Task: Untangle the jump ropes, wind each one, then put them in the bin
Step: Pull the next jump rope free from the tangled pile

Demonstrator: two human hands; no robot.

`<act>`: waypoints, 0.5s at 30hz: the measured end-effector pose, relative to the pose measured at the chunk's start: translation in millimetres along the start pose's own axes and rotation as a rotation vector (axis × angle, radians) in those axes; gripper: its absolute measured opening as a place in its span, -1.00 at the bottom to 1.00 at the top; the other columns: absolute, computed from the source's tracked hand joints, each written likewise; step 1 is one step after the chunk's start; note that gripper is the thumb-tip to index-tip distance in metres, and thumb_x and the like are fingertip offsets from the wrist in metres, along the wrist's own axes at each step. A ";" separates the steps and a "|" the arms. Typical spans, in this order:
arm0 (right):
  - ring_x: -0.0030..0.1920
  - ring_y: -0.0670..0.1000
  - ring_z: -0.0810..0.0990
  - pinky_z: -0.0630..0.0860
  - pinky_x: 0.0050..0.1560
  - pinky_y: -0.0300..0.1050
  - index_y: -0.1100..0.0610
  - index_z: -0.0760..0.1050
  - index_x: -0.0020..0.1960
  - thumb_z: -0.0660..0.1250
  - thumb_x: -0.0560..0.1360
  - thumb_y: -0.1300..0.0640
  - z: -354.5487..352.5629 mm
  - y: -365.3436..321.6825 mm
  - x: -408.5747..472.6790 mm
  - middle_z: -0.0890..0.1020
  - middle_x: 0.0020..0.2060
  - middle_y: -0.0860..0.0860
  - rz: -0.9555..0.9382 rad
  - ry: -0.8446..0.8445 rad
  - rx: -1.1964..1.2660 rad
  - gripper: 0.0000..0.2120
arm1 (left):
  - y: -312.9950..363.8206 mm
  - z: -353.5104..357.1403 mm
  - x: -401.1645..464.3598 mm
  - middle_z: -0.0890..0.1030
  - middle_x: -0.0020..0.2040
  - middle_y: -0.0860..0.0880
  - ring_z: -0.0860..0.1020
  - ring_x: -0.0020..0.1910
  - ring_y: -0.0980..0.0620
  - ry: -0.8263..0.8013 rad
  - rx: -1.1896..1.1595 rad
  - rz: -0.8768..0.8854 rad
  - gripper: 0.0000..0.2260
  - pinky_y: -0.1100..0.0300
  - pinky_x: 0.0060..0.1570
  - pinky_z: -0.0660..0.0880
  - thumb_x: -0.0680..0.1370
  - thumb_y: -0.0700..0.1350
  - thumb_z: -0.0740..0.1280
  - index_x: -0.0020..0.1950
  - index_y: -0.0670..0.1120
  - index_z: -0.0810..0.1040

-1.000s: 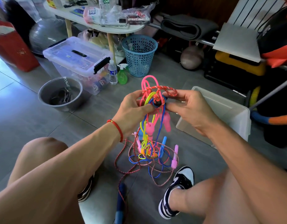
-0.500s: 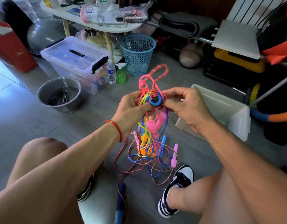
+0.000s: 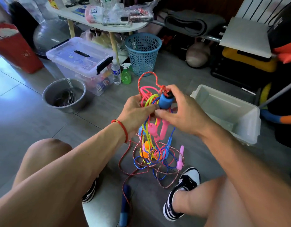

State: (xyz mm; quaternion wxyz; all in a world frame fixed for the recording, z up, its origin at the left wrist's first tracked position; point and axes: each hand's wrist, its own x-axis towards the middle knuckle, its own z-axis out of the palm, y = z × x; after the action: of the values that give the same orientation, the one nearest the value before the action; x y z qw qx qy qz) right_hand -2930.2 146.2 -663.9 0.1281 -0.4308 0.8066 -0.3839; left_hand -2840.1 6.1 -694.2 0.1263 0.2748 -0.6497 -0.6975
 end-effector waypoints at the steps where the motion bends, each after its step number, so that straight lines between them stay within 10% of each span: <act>1: 0.03 0.04 0.61 0.56 0.09 0.08 0.04 0.49 0.19 0.42 0.43 -0.03 -0.6 1.9 1.9 0.65 0.02 -0.04 -0.015 0.060 -0.037 -0.64 | -1.5 -0.5 0.4 0.60 -0.31 -0.20 0.53 -0.44 -0.03 -0.006 0.051 -0.003 -0.85 0.16 -0.38 0.54 0.51 -0.38 0.42 0.05 -0.37 0.58; 7: -0.01 0.01 0.64 0.59 0.16 0.16 0.06 0.53 0.10 0.39 0.55 0.10 -12.0 4.5 8.4 0.65 -0.04 -0.05 0.030 0.221 0.335 -0.86 | -0.7 -8.4 8.7 0.61 -0.38 -0.12 0.52 -0.45 -0.03 -0.012 0.287 -0.035 -0.85 0.14 -0.36 0.49 0.47 -0.28 0.49 -0.01 -0.25 0.60; 15: -0.06 -0.16 0.58 0.48 0.01 -0.31 0.07 0.60 0.12 0.49 0.49 0.03 -3.8 -8.6 1.9 0.67 -0.08 -0.12 -0.161 0.352 -0.103 -0.76 | 0.2 -4.0 0.8 0.65 -0.18 -0.07 0.59 -0.23 -0.07 0.037 0.586 0.102 -0.69 0.05 -0.21 0.55 0.36 -0.01 0.58 -0.02 -0.10 0.59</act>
State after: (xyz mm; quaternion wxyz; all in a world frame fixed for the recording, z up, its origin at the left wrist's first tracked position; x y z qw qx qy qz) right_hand -2928.2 143.8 -654.9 -0.0684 -0.4261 0.7980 -0.4206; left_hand -2838.6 2.3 -694.3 0.0884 0.2793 -0.8339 -0.4677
